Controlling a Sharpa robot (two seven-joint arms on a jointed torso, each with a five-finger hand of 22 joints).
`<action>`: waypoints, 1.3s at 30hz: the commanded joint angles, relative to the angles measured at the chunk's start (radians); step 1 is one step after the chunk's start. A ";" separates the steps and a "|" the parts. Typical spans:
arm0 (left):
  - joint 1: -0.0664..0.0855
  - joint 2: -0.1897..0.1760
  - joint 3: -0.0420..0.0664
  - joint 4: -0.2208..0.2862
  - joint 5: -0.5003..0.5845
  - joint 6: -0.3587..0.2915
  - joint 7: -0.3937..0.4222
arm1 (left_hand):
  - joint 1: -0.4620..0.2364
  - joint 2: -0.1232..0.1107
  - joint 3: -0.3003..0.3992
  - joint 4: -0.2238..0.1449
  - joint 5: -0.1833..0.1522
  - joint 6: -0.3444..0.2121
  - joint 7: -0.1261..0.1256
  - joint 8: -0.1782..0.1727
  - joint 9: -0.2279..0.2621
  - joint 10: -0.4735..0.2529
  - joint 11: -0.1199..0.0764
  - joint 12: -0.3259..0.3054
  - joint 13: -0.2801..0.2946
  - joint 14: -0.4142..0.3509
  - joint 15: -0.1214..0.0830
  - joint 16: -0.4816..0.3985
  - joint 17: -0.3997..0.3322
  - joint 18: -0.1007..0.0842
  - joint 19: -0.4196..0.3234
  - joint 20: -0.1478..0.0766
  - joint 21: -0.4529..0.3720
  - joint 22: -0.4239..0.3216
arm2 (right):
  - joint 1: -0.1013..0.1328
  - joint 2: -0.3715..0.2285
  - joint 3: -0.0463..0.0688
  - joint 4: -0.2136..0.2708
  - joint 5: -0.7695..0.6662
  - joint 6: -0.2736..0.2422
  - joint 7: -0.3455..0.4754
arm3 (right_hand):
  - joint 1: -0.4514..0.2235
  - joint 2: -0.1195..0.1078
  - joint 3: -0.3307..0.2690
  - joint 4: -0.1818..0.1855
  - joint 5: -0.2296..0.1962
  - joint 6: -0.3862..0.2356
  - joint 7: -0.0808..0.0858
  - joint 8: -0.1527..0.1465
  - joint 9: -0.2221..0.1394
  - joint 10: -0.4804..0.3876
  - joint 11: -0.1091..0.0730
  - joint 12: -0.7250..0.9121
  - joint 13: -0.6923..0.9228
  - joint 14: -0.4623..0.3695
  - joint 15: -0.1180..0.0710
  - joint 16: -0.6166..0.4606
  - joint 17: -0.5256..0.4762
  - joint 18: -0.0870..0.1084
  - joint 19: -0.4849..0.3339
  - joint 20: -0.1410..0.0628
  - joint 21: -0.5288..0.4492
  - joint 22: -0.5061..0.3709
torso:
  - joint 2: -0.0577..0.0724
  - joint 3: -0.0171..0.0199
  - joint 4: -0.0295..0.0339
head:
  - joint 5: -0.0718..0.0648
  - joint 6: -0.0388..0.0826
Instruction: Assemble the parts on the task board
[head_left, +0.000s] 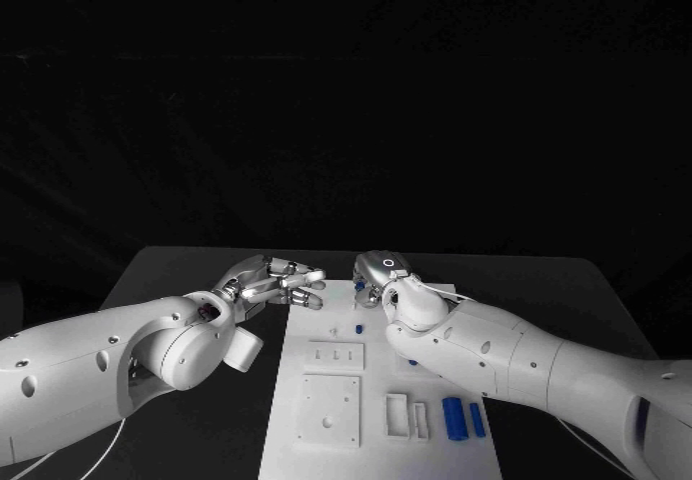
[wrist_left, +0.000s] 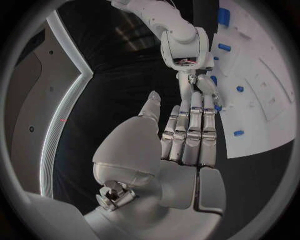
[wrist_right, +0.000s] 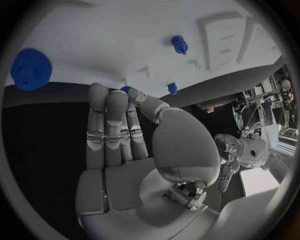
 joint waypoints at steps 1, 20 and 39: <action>0.004 -0.003 0.001 0.003 -0.003 0.004 0.004 | -0.008 0.000 0.001 -0.002 -0.003 -0.006 0.003 -0.001 0.001 -0.008 -0.002 -0.002 0.002 -0.004 0.002 -0.007 -0.001 -0.003 0.002 0.006 -0.004 -0.001 | -0.001 0.004 0.000 -0.005 -0.005 -0.003 -0.001 | 0.000 -0.003 0.005 0.002 0.009 0.005 -0.001 0.003 0.001 0.011 -0.009 0.001 0.002 0.001 -0.007 -0.005 -0.001 0.011 0.006 0.002 -0.004 0.002 | 0.003 -0.0013 0.0026 | -0.003 0.000; 0.008 0.001 0.001 0.000 -0.003 0.005 0.004 | -0.008 0.000 0.001 -0.002 -0.003 -0.006 0.003 -0.001 0.001 -0.008 -0.002 -0.002 0.002 -0.004 0.002 -0.007 -0.001 -0.003 0.002 0.006 -0.004 -0.001 | -0.002 0.020 0.000 -0.043 0.001 0.012 -0.003 | 0.000 -0.011 -0.003 0.002 0.003 -0.012 0.004 0.002 -0.002 -0.005 -0.004 0.001 0.001 -0.001 -0.005 -0.017 -0.005 0.011 0.009 0.004 -0.030 0.012 | 0.004 -0.0021 0.0015 | -0.002 -0.008; 0.008 0.014 0.001 -0.014 -0.003 -0.005 0.008 | -0.007 -0.001 0.003 -0.002 -0.002 -0.011 0.004 -0.002 0.001 -0.016 0.000 -0.002 0.001 -0.003 0.002 -0.007 -0.001 -0.003 0.002 0.007 -0.004 -0.001 | -0.002 0.033 0.000 -0.066 0.108 0.003 0.065 | -0.008 -0.068 -0.225 0.102 -0.027 -0.163 0.037 0.001 -0.011 -0.203 0.047 0.002 -0.001 0.008 0.041 -0.024 -0.029 0.038 0.054 0.051 -0.117 -0.049 | 0.004 -0.0028 -0.0016 | -0.005 -0.011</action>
